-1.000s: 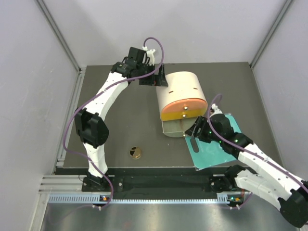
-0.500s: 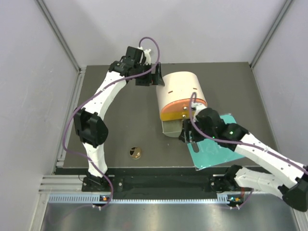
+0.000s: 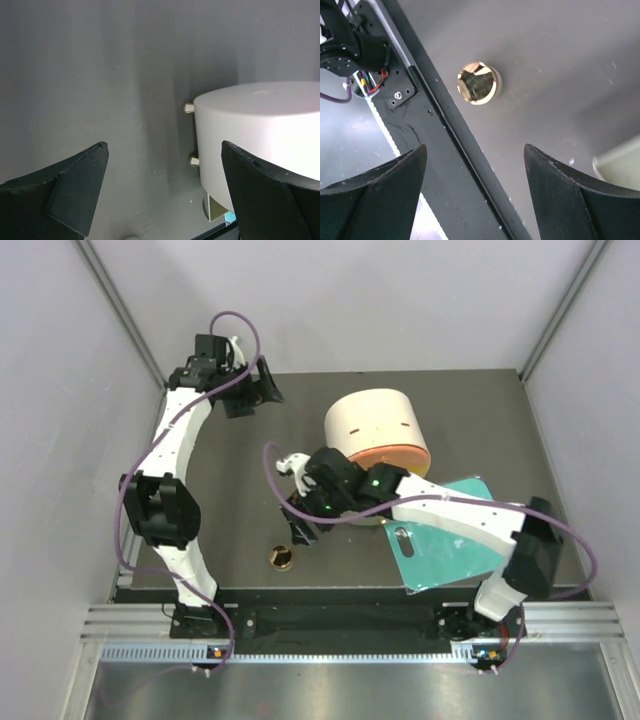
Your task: Organize the makeup
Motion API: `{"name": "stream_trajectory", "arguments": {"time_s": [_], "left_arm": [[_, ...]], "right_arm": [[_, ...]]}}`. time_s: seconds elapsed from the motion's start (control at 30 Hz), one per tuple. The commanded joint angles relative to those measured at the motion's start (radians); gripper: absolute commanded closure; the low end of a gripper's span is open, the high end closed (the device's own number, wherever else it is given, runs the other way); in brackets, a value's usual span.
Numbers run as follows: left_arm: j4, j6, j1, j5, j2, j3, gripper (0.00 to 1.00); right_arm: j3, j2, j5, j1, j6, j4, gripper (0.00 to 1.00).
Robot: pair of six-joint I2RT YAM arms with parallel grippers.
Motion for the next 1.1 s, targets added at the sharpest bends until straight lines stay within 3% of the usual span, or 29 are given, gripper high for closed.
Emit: {"name": "stream_trajectory", "arguments": {"time_s": [0.0, 0.2, 0.37, 0.77, 1.07], "left_arm": [[-0.014, -0.014, 0.030, 0.016, -0.055, -0.028, 0.01], [-0.075, -0.066, 0.105, 0.023, -0.024, -0.026, 0.01], [-0.113, -0.086, 0.171, 0.062, -0.003, -0.051, 0.01], [-0.118, -0.074, 0.182, 0.131, -0.019, -0.120, 0.01], [-0.107, -0.063, 0.182, 0.177, -0.038, -0.109, 0.01]], "right_arm": [[0.147, 0.139, -0.094, 0.032, -0.108, -0.012, 0.22], [0.249, 0.277, -0.114, 0.091, -0.234, -0.042, 0.16], [0.267, 0.346, -0.111, 0.124, -0.240, -0.041, 0.14], [0.252, 0.469, -0.074, 0.129, -0.273, 0.055, 0.14], [0.236, 0.524, 0.058, 0.131, -0.213, 0.094, 0.16]]}}
